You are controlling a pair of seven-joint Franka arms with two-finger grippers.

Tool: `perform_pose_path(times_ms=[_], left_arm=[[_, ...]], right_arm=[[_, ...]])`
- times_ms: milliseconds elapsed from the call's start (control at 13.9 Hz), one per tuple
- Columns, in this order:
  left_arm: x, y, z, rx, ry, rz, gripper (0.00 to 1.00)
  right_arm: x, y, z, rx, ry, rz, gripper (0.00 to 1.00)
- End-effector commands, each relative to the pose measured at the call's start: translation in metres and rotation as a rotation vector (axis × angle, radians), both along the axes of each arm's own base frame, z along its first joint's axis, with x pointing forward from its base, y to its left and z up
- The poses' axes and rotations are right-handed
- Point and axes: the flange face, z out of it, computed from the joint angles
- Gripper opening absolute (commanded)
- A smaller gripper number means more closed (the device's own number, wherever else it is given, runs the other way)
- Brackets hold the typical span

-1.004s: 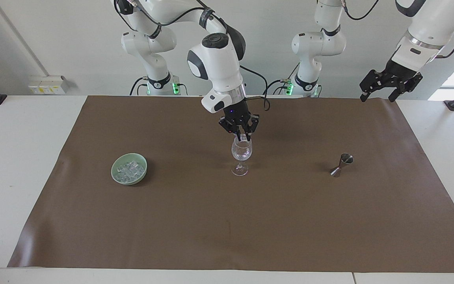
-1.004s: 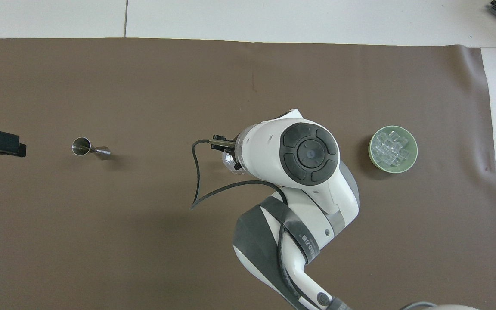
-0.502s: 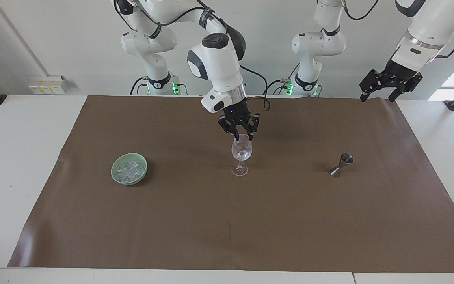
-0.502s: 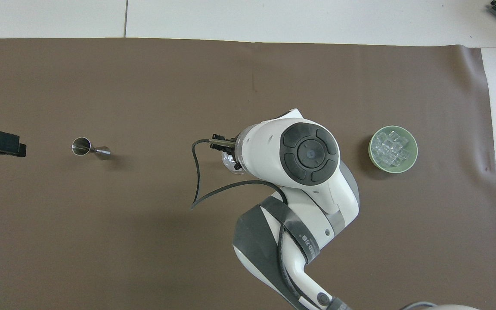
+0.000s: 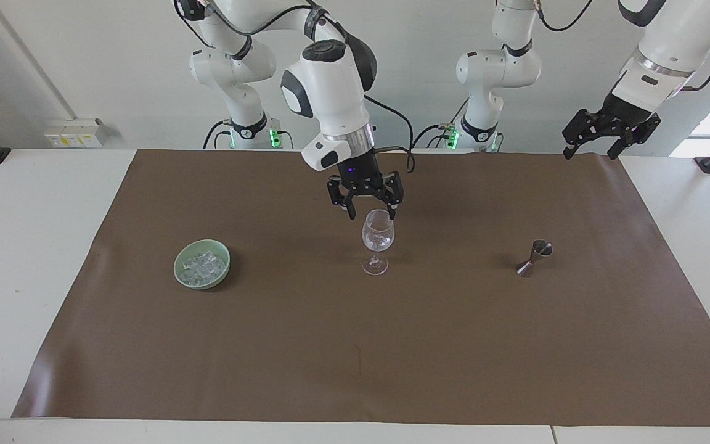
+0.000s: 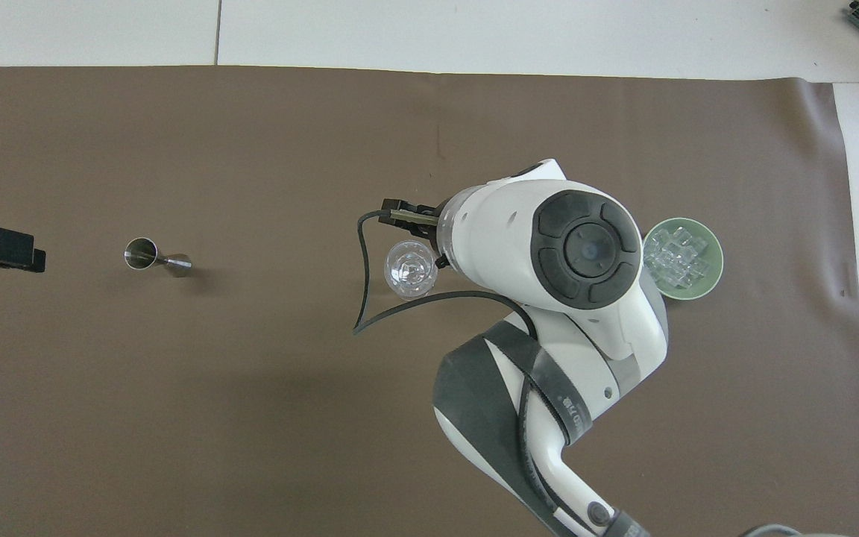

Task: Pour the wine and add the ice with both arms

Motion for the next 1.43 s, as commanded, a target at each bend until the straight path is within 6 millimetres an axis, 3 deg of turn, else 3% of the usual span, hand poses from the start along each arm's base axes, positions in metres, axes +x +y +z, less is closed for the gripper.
perform_pose_path(times_ms=[0, 287, 646, 1148, 1363], left_arm=[[-0.008, 0.004, 0.002, 0.006, 0.006, -0.009, 1.0], [-0.008, 0.004, 0.002, 0.006, 0.006, -0.009, 1.0], [-0.008, 0.005, 0.001, 0.006, 0.007, -0.008, 1.0], [-0.008, 0.004, 0.002, 0.006, 0.006, -0.009, 1.0], [-0.008, 0.004, 0.002, 0.006, 0.006, -0.009, 1.0]], right_arm=[[0.009, -0.049, 0.027, -0.087, -0.035, -0.011, 1.0], [0.013, -0.12, 0.054, -0.198, -0.011, 0.018, 1.0], [-0.002, -0.175, 0.078, -0.264, 0.068, 0.046, 1.0], [-0.007, -0.219, 0.092, -0.311, 0.194, 0.088, 1.0], [0.0, -0.232, 0.086, -0.255, 0.201, 0.077, 1.0]])
